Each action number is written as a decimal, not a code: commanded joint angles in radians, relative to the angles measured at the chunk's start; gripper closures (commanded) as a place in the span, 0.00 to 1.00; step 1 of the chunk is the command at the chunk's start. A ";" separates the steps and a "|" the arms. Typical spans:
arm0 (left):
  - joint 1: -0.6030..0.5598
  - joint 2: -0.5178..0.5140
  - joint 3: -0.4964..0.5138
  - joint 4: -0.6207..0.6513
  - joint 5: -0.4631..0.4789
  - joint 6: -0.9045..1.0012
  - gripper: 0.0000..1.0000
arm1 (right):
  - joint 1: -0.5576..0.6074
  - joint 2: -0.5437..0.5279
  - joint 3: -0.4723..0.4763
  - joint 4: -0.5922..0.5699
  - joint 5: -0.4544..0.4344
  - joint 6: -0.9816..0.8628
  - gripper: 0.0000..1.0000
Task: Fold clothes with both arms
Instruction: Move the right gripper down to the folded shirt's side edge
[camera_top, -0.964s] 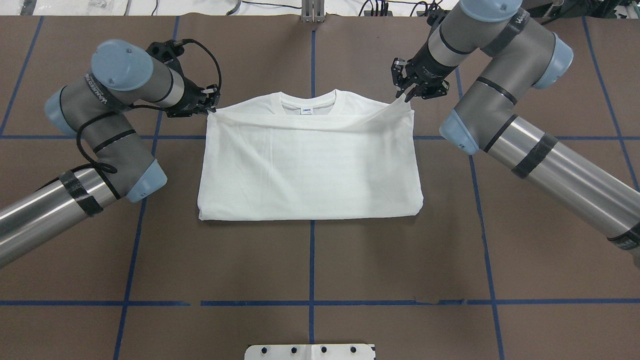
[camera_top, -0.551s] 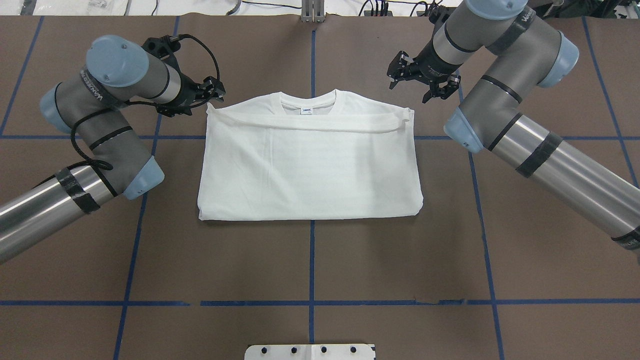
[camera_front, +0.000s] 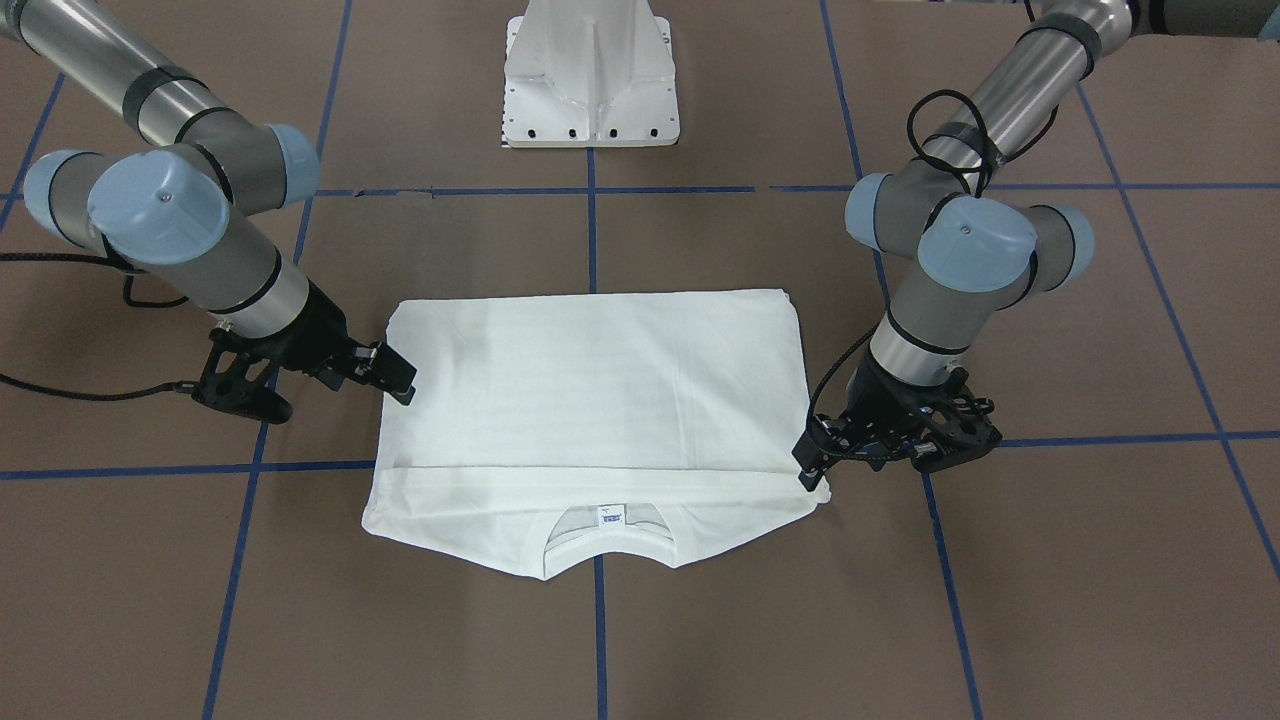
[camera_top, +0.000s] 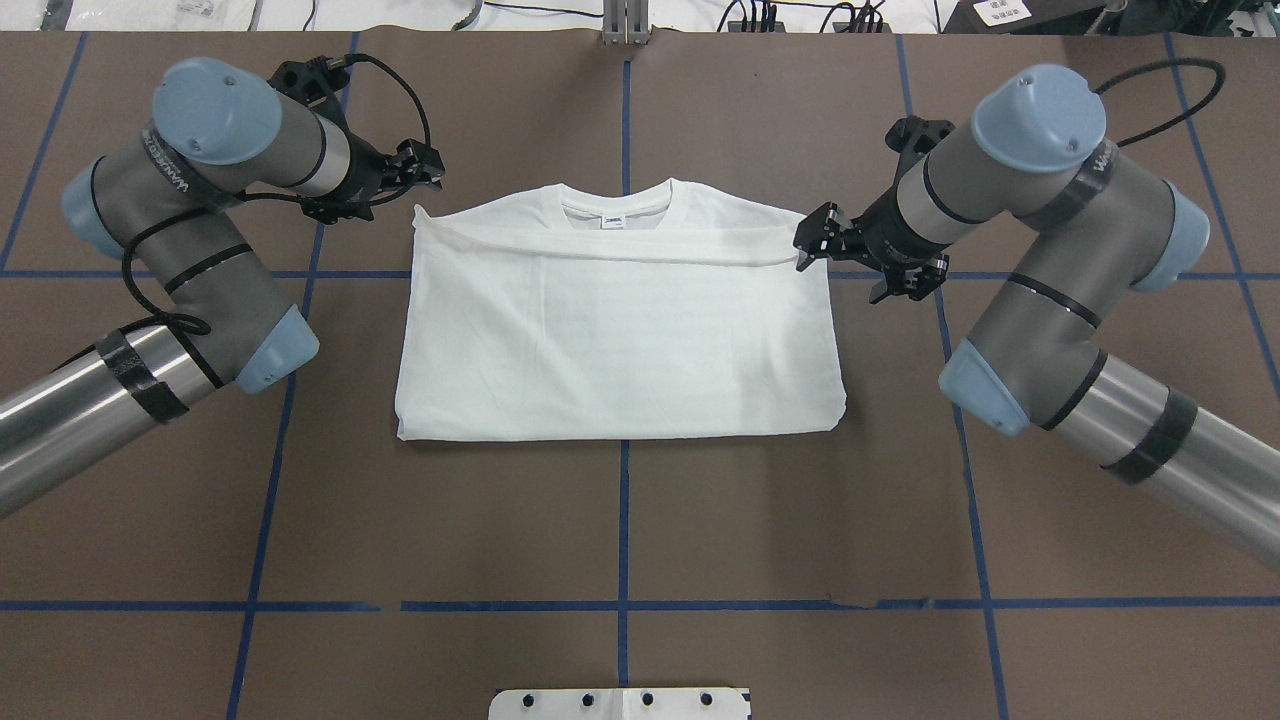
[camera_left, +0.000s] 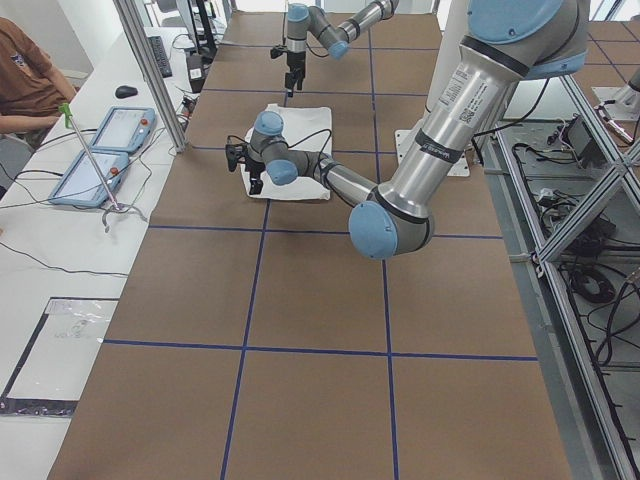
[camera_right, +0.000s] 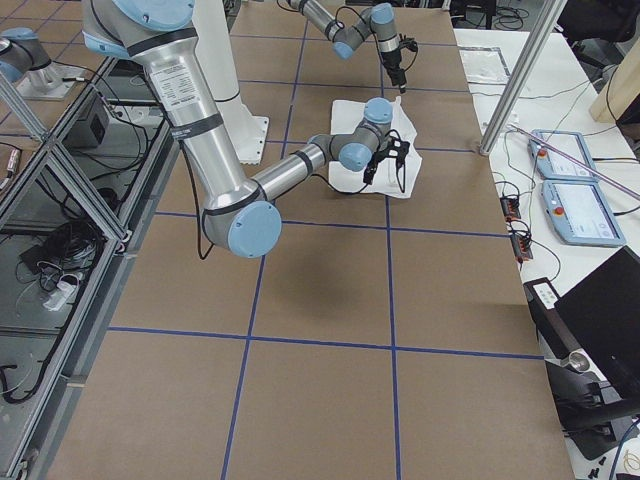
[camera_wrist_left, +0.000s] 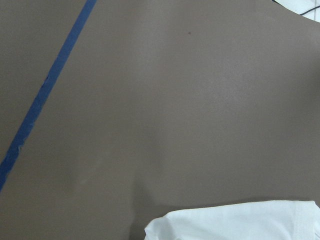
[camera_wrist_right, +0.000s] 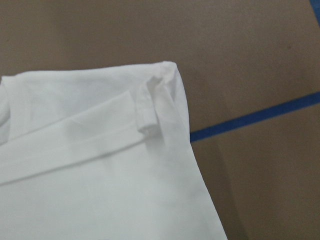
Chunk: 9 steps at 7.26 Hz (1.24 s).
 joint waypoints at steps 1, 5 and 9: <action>-0.006 0.007 -0.024 0.005 0.002 0.001 0.01 | -0.123 -0.062 0.081 -0.031 -0.102 0.079 0.00; -0.006 0.007 -0.027 0.005 0.002 0.001 0.01 | -0.196 -0.059 0.075 -0.094 -0.150 0.081 0.01; -0.006 0.015 -0.027 0.005 0.024 0.001 0.01 | -0.179 -0.061 0.087 -0.155 -0.148 0.081 1.00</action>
